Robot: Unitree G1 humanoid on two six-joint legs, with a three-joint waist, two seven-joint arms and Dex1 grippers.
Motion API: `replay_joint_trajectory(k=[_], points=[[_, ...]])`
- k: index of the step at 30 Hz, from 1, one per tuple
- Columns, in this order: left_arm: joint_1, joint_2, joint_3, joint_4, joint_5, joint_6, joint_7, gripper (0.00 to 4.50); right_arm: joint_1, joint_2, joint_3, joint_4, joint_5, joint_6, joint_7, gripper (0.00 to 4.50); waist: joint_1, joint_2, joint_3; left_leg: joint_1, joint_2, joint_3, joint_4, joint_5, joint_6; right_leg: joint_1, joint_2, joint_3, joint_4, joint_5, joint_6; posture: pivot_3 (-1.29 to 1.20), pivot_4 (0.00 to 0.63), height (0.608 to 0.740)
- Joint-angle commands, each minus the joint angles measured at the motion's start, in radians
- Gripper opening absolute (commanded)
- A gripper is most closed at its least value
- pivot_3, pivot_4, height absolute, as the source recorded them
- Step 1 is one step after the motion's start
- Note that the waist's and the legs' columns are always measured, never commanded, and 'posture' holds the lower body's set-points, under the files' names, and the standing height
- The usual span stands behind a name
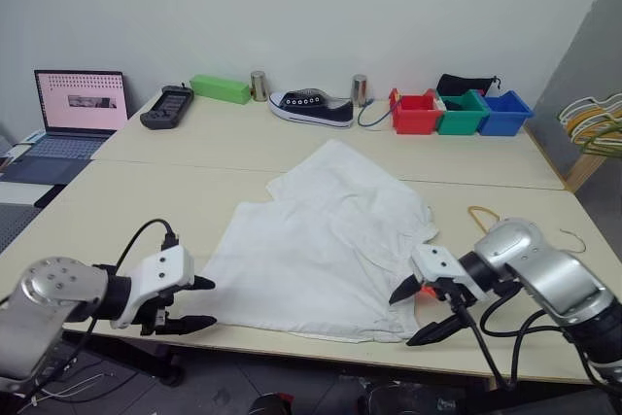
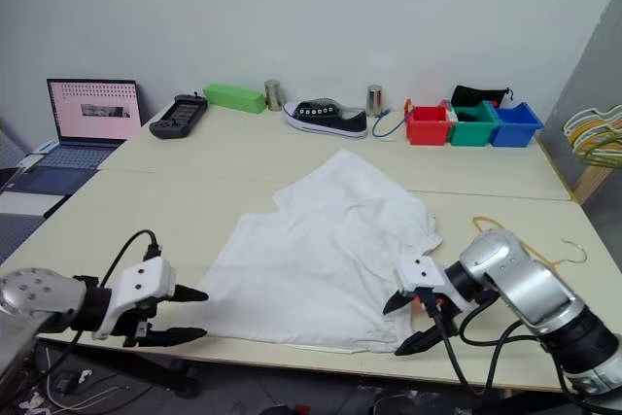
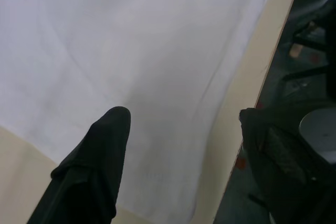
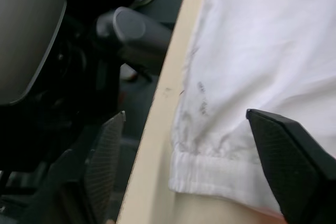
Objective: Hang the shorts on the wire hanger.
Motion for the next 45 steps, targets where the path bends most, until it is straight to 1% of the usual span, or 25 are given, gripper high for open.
replay_joint_trajectory(k=[1, 3, 5, 7, 10, 12, 14, 19, 22, 29, 37, 40, 44, 45], points=[[-0.17, -0.041, 0.014, -0.083, -0.147, 0.135, 0.066, 4.18, -0.032, -0.011, -0.126, -0.012, 0.054, 0.123, -0.114, 4.5, -0.001, 0.0, 0.0, 0.0, 0.0, 0.0, 0.0, 0.0, 0.0, 0.0, 0.0, 0.0, 0.0, 0.0, 0.0, -0.15, 0.017, 0.74], [-0.273, -0.111, -0.03, -0.102, -0.168, 0.173, 0.142, 4.18, -0.022, -0.005, -0.184, 0.018, 0.047, 0.162, -0.199, 4.5, 0.0, -0.001, 0.0, 0.0, -0.001, 0.001, 0.0, 0.0, 0.0, 0.001, 0.0, 0.0, -0.001, 0.0, 0.0, -0.18, 0.023, 0.74], [-0.387, -0.224, -0.098, -0.126, -0.173, 0.2, 0.237, 4.18, 0.016, 0.006, -0.262, 0.07, -0.002, 0.177, -0.334, 4.5, -0.002, -0.001, 0.001, 0.0, -0.001, 0.002, 0.001, 0.0, 0.0, 0.001, 0.0, 0.002, -0.001, 0.001, 0.002, -0.21, 0.029, 0.74], [-0.464, -0.317, -0.165, -0.141, -0.164, 0.215, 0.297, 4.18, 0.054, -0.004, -0.322, 0.116, -0.034, 0.221, -0.434, 4.5, -0.001, -0.001, 0.001, -0.001, -0.001, 0.002, 0.002, 0.0, 0.0, 0.002, 0.0, 0.002, -0.004, 0.002, 0.004, -0.22, 0.032, 0.74], [-0.514, -0.395, -0.245, -0.135, -0.12, 0.203, 0.334, 4.18, 0.118, -0.07, -0.344, 0.159, -0.089, 0.218, -0.501, 4.5, -0.012, 0.0, 0.0, -0.009, -0.001, 0.003, 0.005, 0.0, 0.0, 0.002, 0.001, 0.004, -0.008, 0.004, 0.007, -0.26, 0.034, 0.74], [-0.538, -0.445, -0.299, -0.104, -0.077, 0.169, 0.36, 4.18, 0.151, -0.106, -0.36, 0.206, -0.118, 0.209, -0.541, 4.5, -0.029, 0.0, 0.0, -0.02, -0.002, 0.004, 0.008, 0.0, 0.0, -0.006, 0.001, 0.005, -0.007, 0.004, 0.008, -0.27, 0.033, 0.74], [-0.547, -0.482, -0.347, -0.076, -0.035, 0.13, 0.366, 4.18, 0.174, -0.132, -0.382, 0.245, -0.114, 0.237, -0.555, 4.5, -0.042, 0.001, 0.0, -0.021, -0.002, 0.004, 0.008, 0.0, 0.0, -0.006, 0.001, 0.005, -0.007, 0.005, 0.008, -0.28, 0.03, 0.74], [-0.547, -0.553, -0.428, -0.045, 0.014, 0.082, 0.362, 4.18, 0.175, -0.152, -0.427, 0.316, -0.078, 0.319, -0.574, 4.5, -0.086, 0.001, 0.0, -0.02, -0.002, 0.003, 0.008, 0.0, 0.001, -0.006, 0.002, 0.004, -0.006, 0.004, 0.008, -0.28, 0.032, 0.74], [-0.541, -0.577, -0.451, -0.048, 0.029, 0.074, 0.362, 4.18, 0.172, -0.157, -0.431, 0.368, -0.076, 0.346, -0.585, 4.5, -0.099, 0.001, 0.0, -0.02, -0.002, 0.003, 0.008, 0.0, 0.001, -0.005, 0.002, 0.005, -0.007, 0.005, 0.009, -0.28, 0.035, 0.74], [-0.522, -0.597, -0.474, -0.066, 0.043, 0.076, 0.364, 4.18, 0.155, -0.157, -0.4, 0.552, -0.119, 0.324, -0.639, 4.5, -0.116, 0.001, -0.001, -0.016, -0.003, 0.004, 0.009, 0.001, 0.002, -0.001, 0.002, 0.006, -0.007, 0.006, 0.012, -0.27, 0.031, 0.74], [-0.541, -0.623, -0.486, -0.058, 0.056, 0.074, 0.359, 4.18, 0.133, -0.139, -0.343, 0.676, -0.134, 0.237, -0.621, 4.5, -0.12, 0.002, -0.001, -0.015, -0.003, 0.004, 0.01, 0.001, 0.002, 0.0, 0.002, 0.006, -0.008, 0.007, 0.012, -0.27, 0.029, 0.74], [-0.551, -0.625, -0.481, -0.055, 0.058, 0.077, 0.355, 4.22, 0.125, -0.141, -0.323, 0.711, -0.129, 0.237, -0.59, 4.01, -0.121, 0.002, -0.001, -0.015, -0.003, 0.004, 0.01, 0.001, 0.002, 0.002, 0.002, 0.006, -0.01, 0.007, 0.013, -0.27, 0.029, 0.74], [-0.553, -0.616, -0.47, -0.056, 0.057, 0.082, 0.349, 4.22, 0.135, -0.151, -0.302, 0.737, -0.124, 0.245, -0.548, 2.89, -0.12, 0.002, -0.001, -0.011, -0.003, 0.003, 0.01, 0.001, 0.002, 0.008, 0.002, 0.005, -0.015, 0.008, 0.014, -0.26, 0.034, 0.74], [-0.553, -0.613, -0.467, -0.057, 0.056, 0.085, 0.349, 4.22, 0.141, -0.153, -0.299, 0.739, -0.12, 0.248, -0.536, 2.7, -0.119, 0.001, -0.001, -0.01, -0.003, 0.003, 0.01, 0.001, 0.002, 0.01, 0.002, 0.005, -0.016, 0.008, 0.014, -0.26, 0.034, 0.74]])
